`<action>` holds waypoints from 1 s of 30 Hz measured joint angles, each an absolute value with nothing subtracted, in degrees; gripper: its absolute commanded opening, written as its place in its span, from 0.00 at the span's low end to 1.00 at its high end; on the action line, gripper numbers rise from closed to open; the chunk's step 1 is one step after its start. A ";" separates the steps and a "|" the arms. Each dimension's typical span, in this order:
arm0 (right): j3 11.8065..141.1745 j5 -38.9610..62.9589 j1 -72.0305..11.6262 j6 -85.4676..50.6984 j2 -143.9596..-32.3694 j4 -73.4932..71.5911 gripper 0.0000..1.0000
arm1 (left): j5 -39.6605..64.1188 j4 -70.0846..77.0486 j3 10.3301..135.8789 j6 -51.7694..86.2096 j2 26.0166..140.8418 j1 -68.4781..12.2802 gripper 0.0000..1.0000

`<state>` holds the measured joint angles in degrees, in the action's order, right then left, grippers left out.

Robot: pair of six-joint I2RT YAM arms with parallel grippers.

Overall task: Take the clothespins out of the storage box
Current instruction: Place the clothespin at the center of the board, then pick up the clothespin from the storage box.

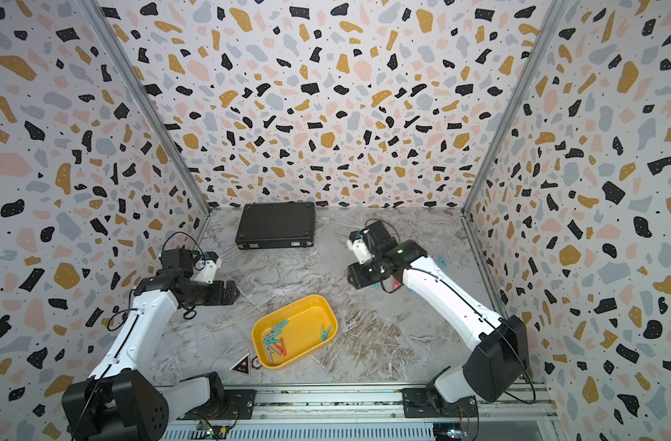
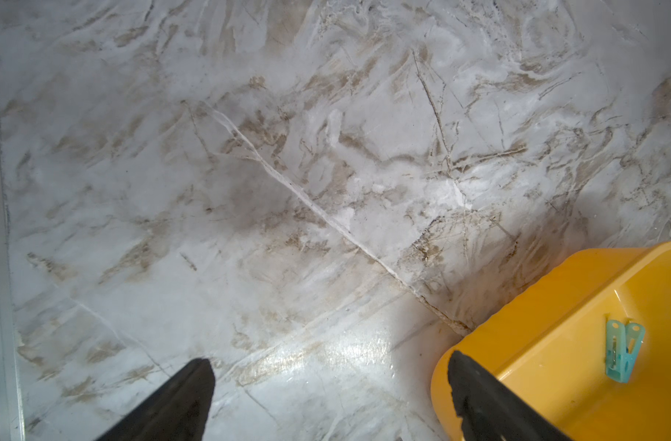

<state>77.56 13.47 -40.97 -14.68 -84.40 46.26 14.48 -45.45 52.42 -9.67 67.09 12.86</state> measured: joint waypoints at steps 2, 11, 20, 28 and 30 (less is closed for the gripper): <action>77.54 13.58 -47.18 -15.46 -86.65 44.80 0.48 | 14.48 -45.43 52.42 -9.67 67.09 12.86 1.00; 84.77 13.98 -65.30 -18.98 -106.26 37.43 0.61 | 14.39 -45.43 52.42 -9.67 67.20 12.86 1.00; 95.13 12.27 -69.14 -19.27 -119.44 36.91 0.66 | 14.20 -45.43 52.42 -9.67 67.20 12.86 1.00; 95.96 9.43 -69.32 -19.31 -123.09 37.63 0.67 | 14.04 -45.41 52.42 -9.67 67.20 12.86 1.00; 95.98 8.67 -69.32 -19.29 -123.98 37.85 0.65 | 14.02 -45.41 52.42 -9.67 67.20 12.86 1.00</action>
<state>95.98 8.67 -69.32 -19.29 -123.98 37.85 14.02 -45.41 52.42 -9.67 67.20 12.86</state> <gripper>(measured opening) 0.665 0.997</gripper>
